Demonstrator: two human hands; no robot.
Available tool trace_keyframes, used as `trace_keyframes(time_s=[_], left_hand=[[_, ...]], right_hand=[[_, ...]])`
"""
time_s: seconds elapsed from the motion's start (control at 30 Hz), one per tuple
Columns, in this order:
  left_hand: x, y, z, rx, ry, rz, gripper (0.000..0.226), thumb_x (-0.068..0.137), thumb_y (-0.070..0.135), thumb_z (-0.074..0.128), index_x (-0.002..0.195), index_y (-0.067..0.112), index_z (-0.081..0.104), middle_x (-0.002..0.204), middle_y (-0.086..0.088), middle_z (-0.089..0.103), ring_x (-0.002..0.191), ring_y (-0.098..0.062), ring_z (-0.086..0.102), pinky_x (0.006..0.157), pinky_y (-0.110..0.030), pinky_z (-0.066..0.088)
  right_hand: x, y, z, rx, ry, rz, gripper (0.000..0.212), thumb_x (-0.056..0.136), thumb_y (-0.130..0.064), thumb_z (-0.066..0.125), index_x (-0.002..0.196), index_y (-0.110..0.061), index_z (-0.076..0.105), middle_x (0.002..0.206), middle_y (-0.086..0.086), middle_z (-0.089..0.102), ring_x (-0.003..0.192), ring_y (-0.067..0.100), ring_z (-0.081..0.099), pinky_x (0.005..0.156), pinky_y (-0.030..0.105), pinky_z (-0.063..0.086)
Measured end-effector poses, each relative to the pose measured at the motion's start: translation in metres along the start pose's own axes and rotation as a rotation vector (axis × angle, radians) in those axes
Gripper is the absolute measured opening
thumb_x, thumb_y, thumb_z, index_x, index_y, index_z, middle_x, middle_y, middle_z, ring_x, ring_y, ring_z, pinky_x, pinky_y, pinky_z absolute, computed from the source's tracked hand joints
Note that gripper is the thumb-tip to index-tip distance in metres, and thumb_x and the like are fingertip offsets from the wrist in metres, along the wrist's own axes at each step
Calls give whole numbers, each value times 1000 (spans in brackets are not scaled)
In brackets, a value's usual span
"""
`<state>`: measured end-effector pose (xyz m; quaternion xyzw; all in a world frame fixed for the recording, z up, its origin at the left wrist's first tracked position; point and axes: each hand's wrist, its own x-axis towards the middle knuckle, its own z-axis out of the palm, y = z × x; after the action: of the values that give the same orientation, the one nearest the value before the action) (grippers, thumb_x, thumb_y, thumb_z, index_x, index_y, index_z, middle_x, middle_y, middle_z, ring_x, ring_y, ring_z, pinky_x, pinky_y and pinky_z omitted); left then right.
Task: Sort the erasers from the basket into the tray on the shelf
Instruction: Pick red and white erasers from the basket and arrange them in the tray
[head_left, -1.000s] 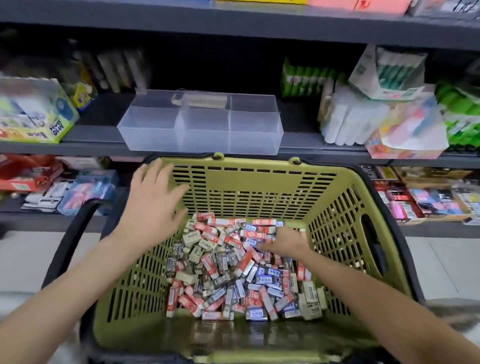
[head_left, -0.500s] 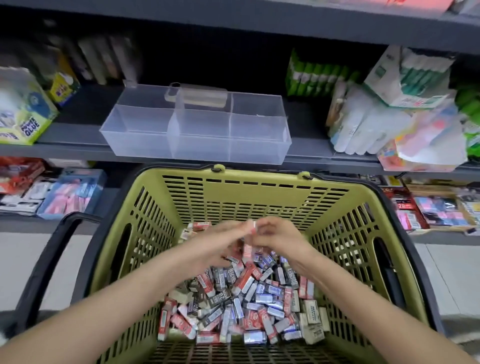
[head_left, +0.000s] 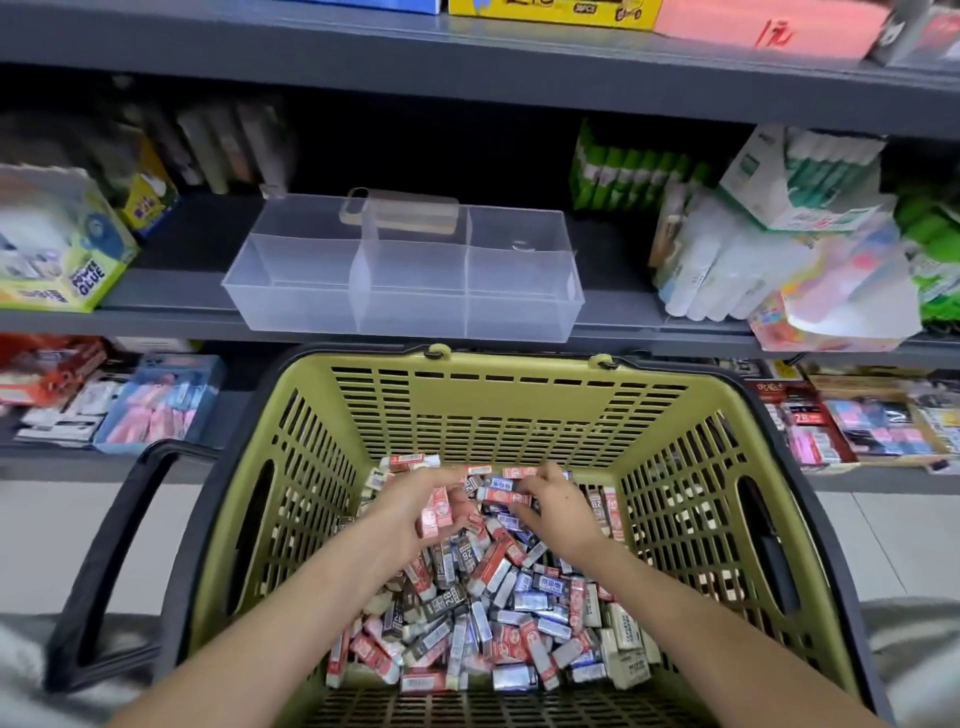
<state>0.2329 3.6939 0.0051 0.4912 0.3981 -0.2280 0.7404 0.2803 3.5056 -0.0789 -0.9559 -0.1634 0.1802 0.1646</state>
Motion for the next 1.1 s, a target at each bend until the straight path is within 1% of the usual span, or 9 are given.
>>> trace_keyframes(time_s=[0.17, 0.33, 0.43, 0.6, 0.7, 0.77, 0.83, 1.0, 1.1], left_hand=[[10, -11, 0, 6, 2, -23, 27, 79, 13, 71, 103, 3, 63, 75, -7, 72, 70, -20, 68, 66, -30, 57], [11, -18, 9, -98, -147, -89, 51, 60, 26, 81, 104, 6, 64, 93, -15, 73, 83, -26, 71, 66, -33, 58], [9, -23, 18, -173, -253, -78, 37, 64, 28, 81, 94, 10, 70, 93, -11, 73, 82, -22, 70, 62, -31, 57], [14, -25, 13, -200, -84, -62, 30, 73, 16, 73, 101, 7, 65, 79, -10, 73, 65, -19, 68, 53, -29, 56], [14, -16, 8, -223, -102, -53, 27, 69, 10, 74, 94, 4, 65, 76, -10, 73, 63, -20, 69, 60, -29, 58], [13, -9, 4, -222, -112, -32, 26, 66, 8, 74, 90, 4, 65, 75, -10, 73, 63, -20, 69, 62, -29, 58], [12, -3, 0, -201, -106, -2, 30, 63, 6, 75, 90, 3, 65, 78, -11, 74, 66, -20, 71, 61, -29, 59], [14, 0, -11, -128, -43, 27, 49, 60, -1, 76, 107, 0, 62, 87, -13, 75, 75, -22, 72, 57, -29, 58], [16, -4, -10, -121, -18, 6, 55, 59, 5, 80, 109, 4, 58, 88, -12, 70, 79, -24, 68, 56, -30, 56]], right_hand=[[-10, -2, -8, 30, 13, -53, 33, 93, -30, 56, 119, -10, 62, 114, 6, 48, 82, 17, 56, 84, 27, 48], [-33, -30, -37, 437, 357, 52, 14, 83, -24, 69, 81, -11, 73, 71, -1, 59, 75, 9, 50, 70, 13, 41], [-52, -67, -37, 731, 265, -6, 9, 78, -15, 74, 87, -16, 74, 86, -4, 64, 79, 11, 60, 71, 19, 51], [-51, -65, -35, 983, 128, 4, 14, 84, -21, 69, 97, -22, 74, 92, -7, 73, 86, 11, 68, 82, 30, 55], [-26, -26, -34, 456, 310, 126, 20, 91, -21, 59, 108, -17, 69, 104, -4, 71, 95, 12, 64, 87, 34, 52], [-11, -4, -26, 48, 250, 110, 27, 93, -22, 54, 118, -15, 63, 116, -1, 66, 109, 17, 57, 91, 29, 48], [0, 7, -14, -96, 139, 82, 26, 93, -21, 53, 116, -14, 61, 119, 1, 61, 109, 19, 55, 87, 28, 46], [8, 6, -5, -115, 136, 143, 17, 90, -12, 54, 103, -11, 65, 108, 1, 53, 80, 17, 59, 62, 26, 48], [-2, -5, -19, 366, 226, 277, 16, 87, -22, 62, 86, -9, 71, 79, 1, 61, 62, 10, 49, 49, 22, 38]])
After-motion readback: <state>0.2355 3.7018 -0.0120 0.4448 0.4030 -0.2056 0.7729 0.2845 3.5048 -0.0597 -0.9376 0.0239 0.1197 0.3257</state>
